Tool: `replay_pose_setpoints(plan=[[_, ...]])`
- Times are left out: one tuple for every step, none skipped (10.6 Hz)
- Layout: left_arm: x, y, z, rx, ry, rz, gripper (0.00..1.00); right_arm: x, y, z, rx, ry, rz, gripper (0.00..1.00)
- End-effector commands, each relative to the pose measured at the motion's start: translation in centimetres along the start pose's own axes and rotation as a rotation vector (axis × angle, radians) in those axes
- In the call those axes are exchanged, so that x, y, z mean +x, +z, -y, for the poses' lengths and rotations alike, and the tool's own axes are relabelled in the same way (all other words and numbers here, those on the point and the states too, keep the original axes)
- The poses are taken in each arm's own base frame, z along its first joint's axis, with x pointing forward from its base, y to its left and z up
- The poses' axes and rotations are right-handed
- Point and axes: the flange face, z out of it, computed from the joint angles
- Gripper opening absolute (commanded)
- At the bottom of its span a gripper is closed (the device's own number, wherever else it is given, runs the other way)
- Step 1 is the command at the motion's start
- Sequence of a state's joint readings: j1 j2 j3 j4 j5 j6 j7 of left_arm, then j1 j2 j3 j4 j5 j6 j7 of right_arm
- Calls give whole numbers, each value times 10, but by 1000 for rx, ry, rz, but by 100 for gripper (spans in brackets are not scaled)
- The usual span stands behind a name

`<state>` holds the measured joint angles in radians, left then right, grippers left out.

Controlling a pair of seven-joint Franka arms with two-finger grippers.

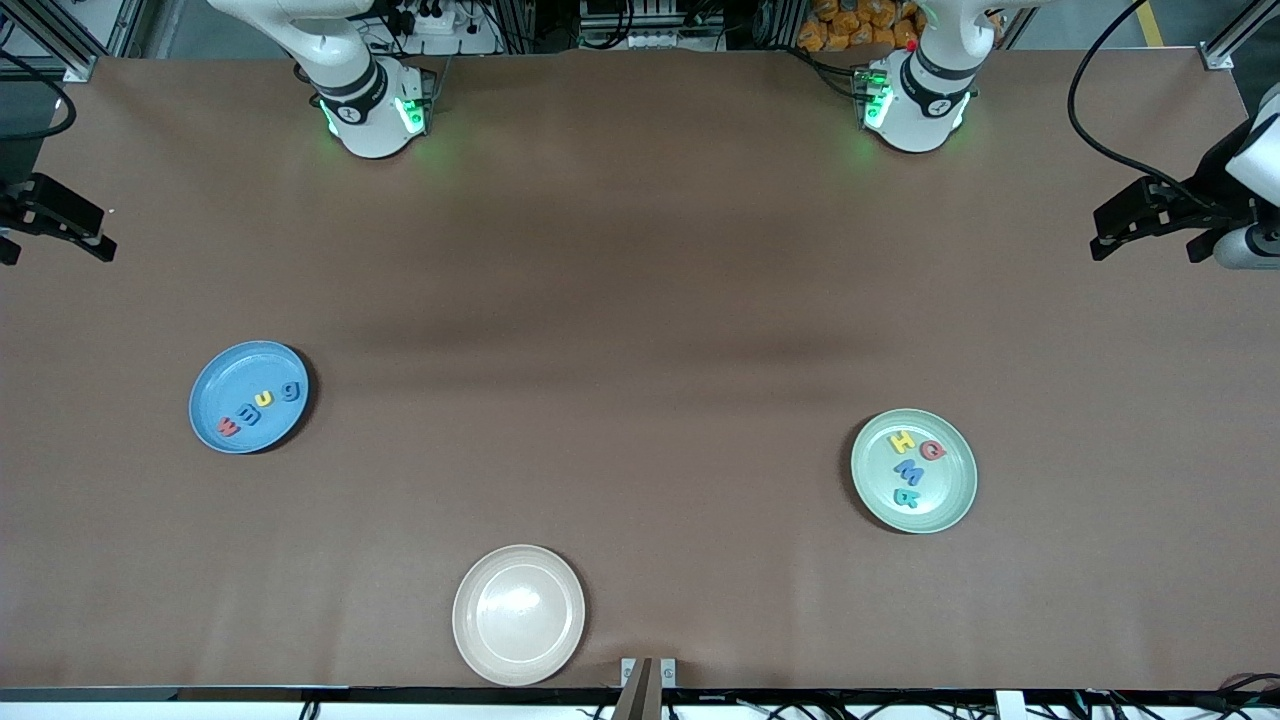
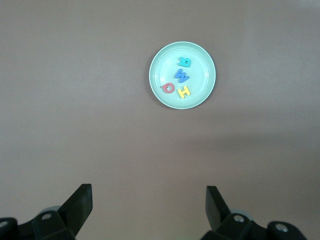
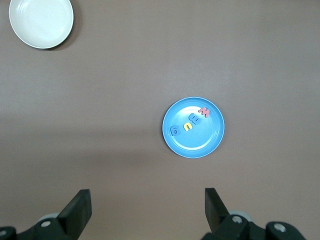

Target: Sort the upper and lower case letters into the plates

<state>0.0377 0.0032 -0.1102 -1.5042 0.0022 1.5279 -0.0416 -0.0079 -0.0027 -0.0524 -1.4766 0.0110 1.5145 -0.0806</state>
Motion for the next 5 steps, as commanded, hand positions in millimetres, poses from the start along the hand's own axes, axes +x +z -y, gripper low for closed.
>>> replay_pose_setpoints(plan=[[-4, -1, 2, -31, 15, 18, 100, 1, -6, -2, -22, 9, -5, 100], [-5, -1, 2, -31, 14, 23, 100, 1, -6, -3, -23, 11, -5, 100], [-5, -1, 4, -31, 11, 26, 100, 1, -6, -3, -23, 12, -7, 100], [-6, 0, 3, -30, 12, 30, 100, 1, -6, -3, -23, 12, -7, 100], [-6, 0, 3, -30, 12, 30, 100, 1, -6, -5, -23, 15, -8, 100]])
